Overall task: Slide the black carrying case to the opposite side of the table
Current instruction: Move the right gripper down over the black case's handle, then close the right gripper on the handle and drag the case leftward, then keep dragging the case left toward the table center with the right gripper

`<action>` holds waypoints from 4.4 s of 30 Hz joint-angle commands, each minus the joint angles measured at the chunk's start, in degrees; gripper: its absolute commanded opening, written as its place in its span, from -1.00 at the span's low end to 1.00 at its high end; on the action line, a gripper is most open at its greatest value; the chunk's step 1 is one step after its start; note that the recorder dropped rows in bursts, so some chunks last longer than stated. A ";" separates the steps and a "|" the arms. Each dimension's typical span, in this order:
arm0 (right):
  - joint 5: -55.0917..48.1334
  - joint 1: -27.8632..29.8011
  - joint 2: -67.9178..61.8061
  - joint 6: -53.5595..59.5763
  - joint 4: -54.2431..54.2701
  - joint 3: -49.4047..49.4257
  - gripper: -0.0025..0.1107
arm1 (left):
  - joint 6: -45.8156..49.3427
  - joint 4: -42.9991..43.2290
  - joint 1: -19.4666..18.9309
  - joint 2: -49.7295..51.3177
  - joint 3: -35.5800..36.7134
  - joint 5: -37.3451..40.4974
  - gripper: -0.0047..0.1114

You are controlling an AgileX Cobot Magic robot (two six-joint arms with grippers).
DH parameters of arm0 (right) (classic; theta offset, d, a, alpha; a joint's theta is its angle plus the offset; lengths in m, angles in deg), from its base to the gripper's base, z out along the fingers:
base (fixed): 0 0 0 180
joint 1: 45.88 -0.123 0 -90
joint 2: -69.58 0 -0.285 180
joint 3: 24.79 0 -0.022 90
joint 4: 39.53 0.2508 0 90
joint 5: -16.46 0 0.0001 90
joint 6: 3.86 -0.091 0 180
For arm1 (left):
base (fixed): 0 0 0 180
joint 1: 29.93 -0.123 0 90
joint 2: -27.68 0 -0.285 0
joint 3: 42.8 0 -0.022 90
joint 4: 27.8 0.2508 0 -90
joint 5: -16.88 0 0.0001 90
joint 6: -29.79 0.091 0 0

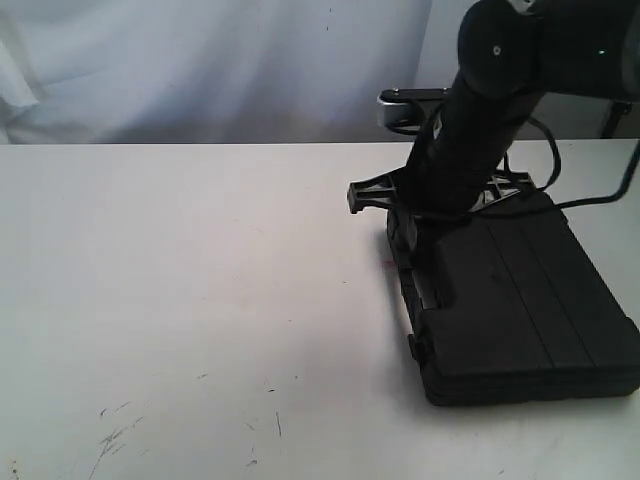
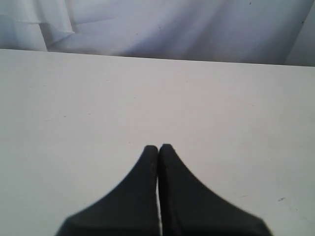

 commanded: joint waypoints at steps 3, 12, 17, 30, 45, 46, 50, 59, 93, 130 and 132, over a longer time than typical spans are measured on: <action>-2.80 -0.40 -6.28 -4.66 -1.94 -6.44 -0.96 | -0.23 0.00 -0.13 -0.28 0.29 -0.83 -0.92; -0.71 -0.40 -13.17 -8.43 -4.43 -8.15 -0.35 | -0.23 0.00 -0.13 -0.28 0.29 -0.83 -0.92; -0.39 -0.40 -15.28 -8.43 -6.26 -8.18 -0.24 | -0.23 0.00 -0.13 -0.28 0.29 -0.83 -0.92; 0.86 -0.40 -18.83 -8.63 -5.62 -8.18 -0.25 | -0.23 0.00 -0.13 -0.28 0.29 -0.83 -0.92; 1.14 -0.40 -18.83 -8.74 0.59 -8.18 -0.96 | -0.23 0.00 -0.13 -0.28 0.29 -0.83 -0.92; 1.86 -0.49 -18.83 -8.74 1.60 -8.18 -0.96 | -0.23 0.00 -0.13 -0.28 0.29 -0.83 -0.92; 4.56 -2.23 -18.83 -9.39 3.19 -8.18 -0.96 | -0.23 0.00 -0.13 -0.28 0.29 -0.83 -0.92; 7.42 -6.59 -18.83 -14.52 3.19 -13.05 -0.96 | -0.23 0.00 -0.13 -0.28 0.29 -0.83 -0.92; 9.27 -12.83 -29.93 -22.98 6.46 -32.36 -0.96 | -0.23 0.00 -0.13 -0.28 0.29 -0.83 -0.92; 21.22 -14.01 -33.11 -25.81 11.33 -32.36 -0.96 | -0.23 0.00 -0.13 -0.28 0.29 -0.83 -0.92; 21.44 -14.01 -33.54 -25.81 11.66 -32.36 -0.96 | -0.23 0.00 -0.13 -0.28 0.29 -0.83 -0.92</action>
